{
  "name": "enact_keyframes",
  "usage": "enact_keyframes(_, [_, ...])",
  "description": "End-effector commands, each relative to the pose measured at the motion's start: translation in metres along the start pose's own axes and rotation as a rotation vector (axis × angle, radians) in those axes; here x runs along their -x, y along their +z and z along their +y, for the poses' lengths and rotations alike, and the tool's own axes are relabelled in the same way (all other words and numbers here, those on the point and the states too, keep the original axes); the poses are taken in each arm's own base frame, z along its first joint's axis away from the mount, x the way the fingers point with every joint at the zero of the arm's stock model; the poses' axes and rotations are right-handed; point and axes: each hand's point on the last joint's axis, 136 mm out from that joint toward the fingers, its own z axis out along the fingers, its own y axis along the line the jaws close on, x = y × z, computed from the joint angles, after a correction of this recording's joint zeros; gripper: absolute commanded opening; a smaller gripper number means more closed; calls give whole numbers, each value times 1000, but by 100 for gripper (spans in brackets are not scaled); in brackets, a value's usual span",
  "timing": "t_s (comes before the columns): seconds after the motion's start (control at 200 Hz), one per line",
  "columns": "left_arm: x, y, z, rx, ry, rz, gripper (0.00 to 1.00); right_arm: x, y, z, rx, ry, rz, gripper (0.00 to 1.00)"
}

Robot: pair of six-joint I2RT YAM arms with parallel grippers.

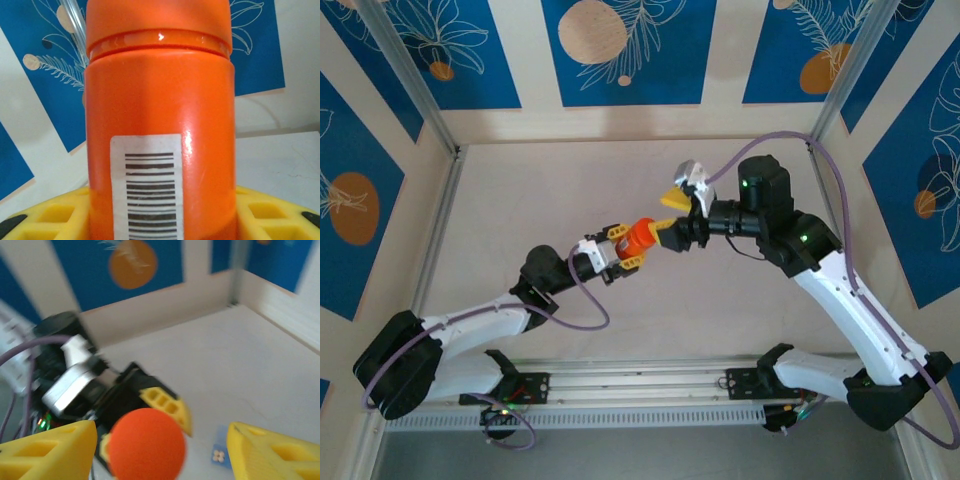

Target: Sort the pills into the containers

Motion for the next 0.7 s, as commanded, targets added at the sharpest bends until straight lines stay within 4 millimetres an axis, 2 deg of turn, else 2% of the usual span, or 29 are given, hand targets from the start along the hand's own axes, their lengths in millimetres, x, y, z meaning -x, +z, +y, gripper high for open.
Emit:
enact_keyframes(0.0, [22,-3,-4,-38,2,-79,0,-12,-2,37,231,-253,-25,69])
enact_keyframes(0.14, [22,-3,-11,-84,-8,-74,0,-21,5,44,310,-346,-22,70])
enact_keyframes(0.295, [21,-3,-14,-100,-9,-71,0,-25,15,30,278,-365,10,70])
enact_keyframes(0.51, [20,-2,-16,-110,-12,-74,0,-38,22,25,280,-364,51,65])
enact_keyframes(0.61, [19,-1,-15,-111,-13,-74,0,-44,25,22,277,-350,69,58])
enact_keyframes(0.695, [20,-1,-15,-109,-12,-77,0,-45,26,22,274,-334,70,42])
